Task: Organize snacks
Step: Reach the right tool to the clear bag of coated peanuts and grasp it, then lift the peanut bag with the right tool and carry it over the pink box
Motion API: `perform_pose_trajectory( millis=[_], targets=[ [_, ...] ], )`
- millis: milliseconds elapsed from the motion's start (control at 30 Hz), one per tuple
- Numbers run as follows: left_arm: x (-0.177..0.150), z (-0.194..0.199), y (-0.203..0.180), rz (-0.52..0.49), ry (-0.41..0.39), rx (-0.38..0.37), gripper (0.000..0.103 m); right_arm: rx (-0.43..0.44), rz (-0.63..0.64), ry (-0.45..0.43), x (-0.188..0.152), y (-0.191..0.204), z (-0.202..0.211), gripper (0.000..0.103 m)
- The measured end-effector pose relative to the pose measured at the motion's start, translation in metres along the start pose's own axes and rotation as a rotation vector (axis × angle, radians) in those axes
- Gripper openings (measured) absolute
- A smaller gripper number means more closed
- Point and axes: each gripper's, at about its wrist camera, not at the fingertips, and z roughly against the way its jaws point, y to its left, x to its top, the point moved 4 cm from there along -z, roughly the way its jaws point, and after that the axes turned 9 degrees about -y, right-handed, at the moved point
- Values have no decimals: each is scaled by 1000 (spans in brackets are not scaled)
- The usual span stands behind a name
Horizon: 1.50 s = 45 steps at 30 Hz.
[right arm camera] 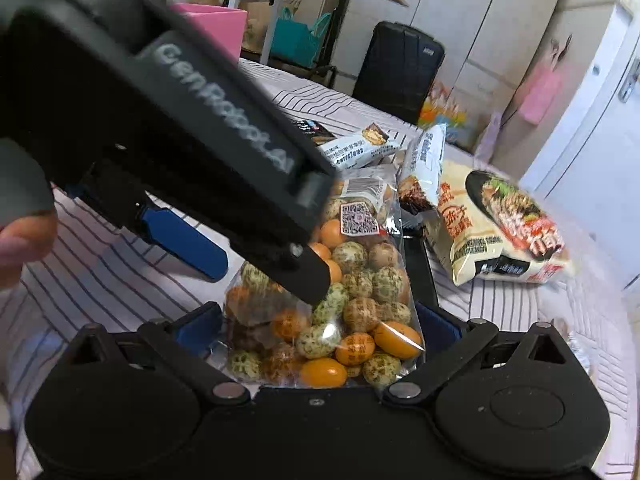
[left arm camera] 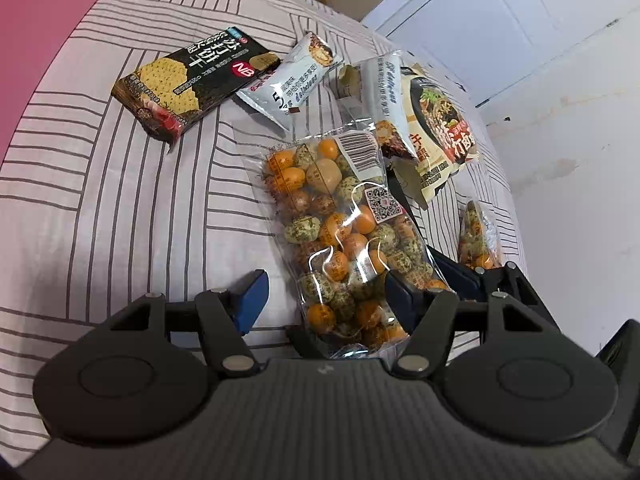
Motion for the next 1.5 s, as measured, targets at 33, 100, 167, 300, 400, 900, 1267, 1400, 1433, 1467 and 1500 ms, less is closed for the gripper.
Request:
perform_pose_trajectory(
  millis=[33,100,167,300,400,900,1267,1400,1433,1467,1500],
  targets=[
    [0,1,0,-6,0,-4,62,-11,-32,-1,1,-1,0,101],
    [-1,2,-2,-6,19,-21,60,-24,-83,-2,5,-4,2,98],
    [0,2,-2,34,46,-46,58,-39,-94,14,9,-2,4,97],
    [2,8,2,32,33,-25,60,-34,-197,25,16,2,11,96],
    [4,13,4,10,55,-2,61,-3,-334,17,15,-3,13,96],
    [-8,13,10,9,74,18,48,25,-354,61,-13,13,18,100],
    [-15,17,-2,-65,59,23,52,9,-316,36,-8,17,22,96],
    [-17,27,-6,-62,82,57,51,45,-333,57,-8,17,34,95],
    [-18,31,-8,-60,80,63,51,53,-341,60,-7,16,36,95],
    [-19,36,-11,-65,79,72,51,58,-347,63,-6,17,40,95],
    [-20,39,-13,-70,81,80,52,62,-349,67,-4,17,43,95]
  ],
)
